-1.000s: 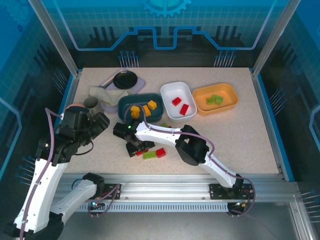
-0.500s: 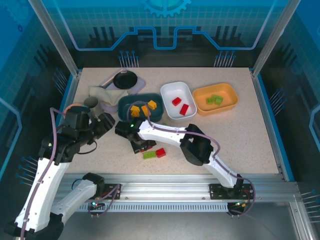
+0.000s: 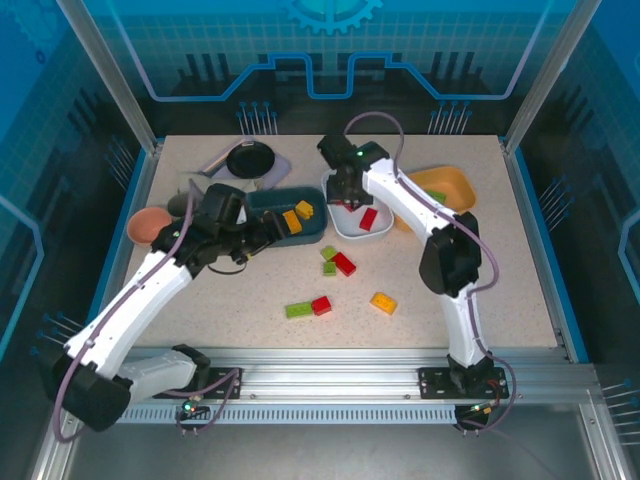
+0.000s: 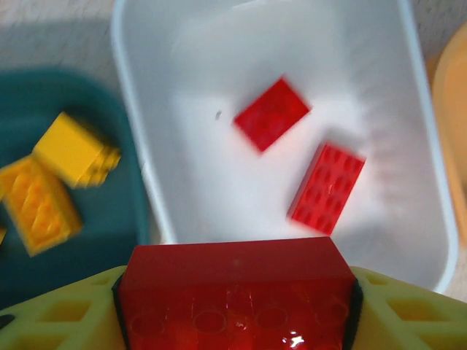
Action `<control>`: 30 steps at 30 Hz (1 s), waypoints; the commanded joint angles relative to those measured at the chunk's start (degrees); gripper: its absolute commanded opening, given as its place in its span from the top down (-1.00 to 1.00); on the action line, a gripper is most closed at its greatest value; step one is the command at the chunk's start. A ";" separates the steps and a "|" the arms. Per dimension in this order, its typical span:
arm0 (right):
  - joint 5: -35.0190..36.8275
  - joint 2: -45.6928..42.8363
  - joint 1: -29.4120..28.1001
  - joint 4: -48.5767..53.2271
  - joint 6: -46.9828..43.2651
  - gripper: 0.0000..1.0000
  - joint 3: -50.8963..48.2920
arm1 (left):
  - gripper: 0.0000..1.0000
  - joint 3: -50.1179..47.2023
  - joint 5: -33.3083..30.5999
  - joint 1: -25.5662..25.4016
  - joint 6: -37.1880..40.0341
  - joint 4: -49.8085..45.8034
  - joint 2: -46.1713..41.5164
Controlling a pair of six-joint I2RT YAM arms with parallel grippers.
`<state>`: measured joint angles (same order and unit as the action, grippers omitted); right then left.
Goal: Sort the legos into containers by color
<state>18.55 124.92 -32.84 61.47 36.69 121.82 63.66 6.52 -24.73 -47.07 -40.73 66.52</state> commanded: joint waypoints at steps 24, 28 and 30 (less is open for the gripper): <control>-9.19 10.17 7.33 -1.20 -11.01 -0.60 21.83 | -0.62 5.59 1.91 -3.28 5.95 0.82 13.00; -7.67 -6.49 6.14 -8.39 -10.66 -0.53 2.76 | -0.56 6.34 1.29 -5.46 8.04 -1.15 16.23; -7.25 -15.44 5.70 -12.80 -10.41 -0.51 -8.71 | -0.55 6.70 0.69 -6.81 8.88 -1.71 18.13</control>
<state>10.39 120.38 -25.96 54.37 26.68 122.17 69.93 7.33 -29.65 -41.21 -39.16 82.41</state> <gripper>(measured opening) 0.758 0.776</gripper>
